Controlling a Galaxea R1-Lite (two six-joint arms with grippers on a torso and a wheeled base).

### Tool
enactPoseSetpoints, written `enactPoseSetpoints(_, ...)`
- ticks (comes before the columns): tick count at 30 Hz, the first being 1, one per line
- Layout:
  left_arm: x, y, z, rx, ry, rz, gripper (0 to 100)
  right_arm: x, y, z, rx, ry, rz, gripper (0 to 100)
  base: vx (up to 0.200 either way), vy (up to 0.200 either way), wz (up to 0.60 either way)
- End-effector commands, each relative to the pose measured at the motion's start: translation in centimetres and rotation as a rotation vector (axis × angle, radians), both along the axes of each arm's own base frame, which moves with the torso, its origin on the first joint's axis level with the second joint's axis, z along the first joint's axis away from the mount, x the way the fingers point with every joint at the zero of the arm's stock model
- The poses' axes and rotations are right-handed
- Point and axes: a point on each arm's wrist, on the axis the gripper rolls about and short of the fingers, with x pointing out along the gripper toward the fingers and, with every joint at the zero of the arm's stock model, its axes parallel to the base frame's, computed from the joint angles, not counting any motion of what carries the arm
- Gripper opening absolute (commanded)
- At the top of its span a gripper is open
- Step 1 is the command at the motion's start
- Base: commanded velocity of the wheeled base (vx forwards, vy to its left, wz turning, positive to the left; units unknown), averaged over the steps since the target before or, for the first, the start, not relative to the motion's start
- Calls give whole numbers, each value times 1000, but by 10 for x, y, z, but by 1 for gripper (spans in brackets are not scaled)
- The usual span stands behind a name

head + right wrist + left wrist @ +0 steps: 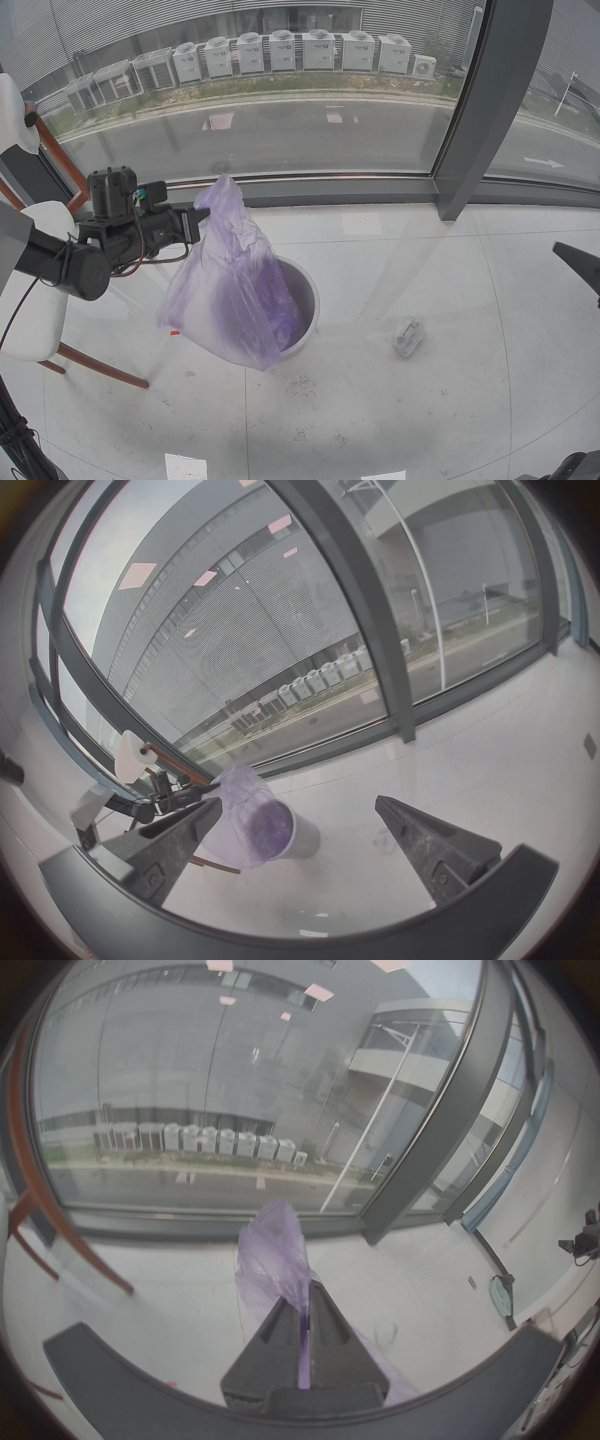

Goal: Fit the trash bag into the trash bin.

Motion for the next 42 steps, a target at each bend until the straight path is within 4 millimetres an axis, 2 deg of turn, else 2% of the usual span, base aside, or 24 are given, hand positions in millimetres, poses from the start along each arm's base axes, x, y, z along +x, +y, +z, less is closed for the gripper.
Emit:
enactPoseSetpoints(1,24,-57,-32,82,12,-87,0,51,43,-9,29,136,145,100,0,0,0)
enactPoseSetpoints(5,9,-72,-37,182,9,-149,0,61,54,-17,46,202,159,100,0,0,0)
enactPoseSetpoints(8,5,-72,-46,293,-15,-178,0,64,65,-24,30,238,191,100,0,0,0)
enactPoseSetpoints(9,2,-71,-53,405,-59,-207,0,69,74,-31,14,269,219,100,0,0,0)
enactPoseSetpoints(11,-3,-70,-58,491,-85,-237,0,73,84,-36,2,289,246,100,0,0,0)
enactPoseSetpoints(14,-22,-66,-61,566,-95,-276,0,84,105,-37,0,313,291,100,0,0,0)
enactPoseSetpoints(17,-46,-60,-77,612,-32,-315,0,108,127,-41,15,347,288,100,0,0,0)
enactPoseSetpoints(22,-67,-59,-79,664,-42,-362,0,141,151,-52,12,383,279,100,0,0,0)
enactPoseSetpoints(23,-67,-59,-79,664,-42,-362,0,141,151,-52,12,383,279,100,0,0,0)
enactPoseSetpoints(24,-74,-67,-77,660,-51,-387,0,152,160,-60,19,401,274,100,0,0,0)
enactPoseSetpoints(26,-77,-69,-76,659,-52,-395,0,158,165,-62,24,407,270,100,0,0,0)
enactPoseSetpoints(27,-78,-71,-76,658,-52,-399,0,167,177,-66,42,421,272,100,0,0,0)
enactPoseSetpoints(31,-78,-71,-75,657,-55,-395,0,186,190,-77,44,434,258,100,0,0,0)
enactPoseSetpoints(34,-80,-70,-69,642,-60,-383,0,196,198,-83,30,431,239,100,0,0,0)
enactPoseSetpoints(39,-83,-68,-68,638,-57,-382,0,225,208,-108,-43,406,148,100,0,0,0)
enactPoseSetpoints(42,-84,-69,-68,639,-58,-382,0,234,209,-111,-60,382,118,100,0,0,0)
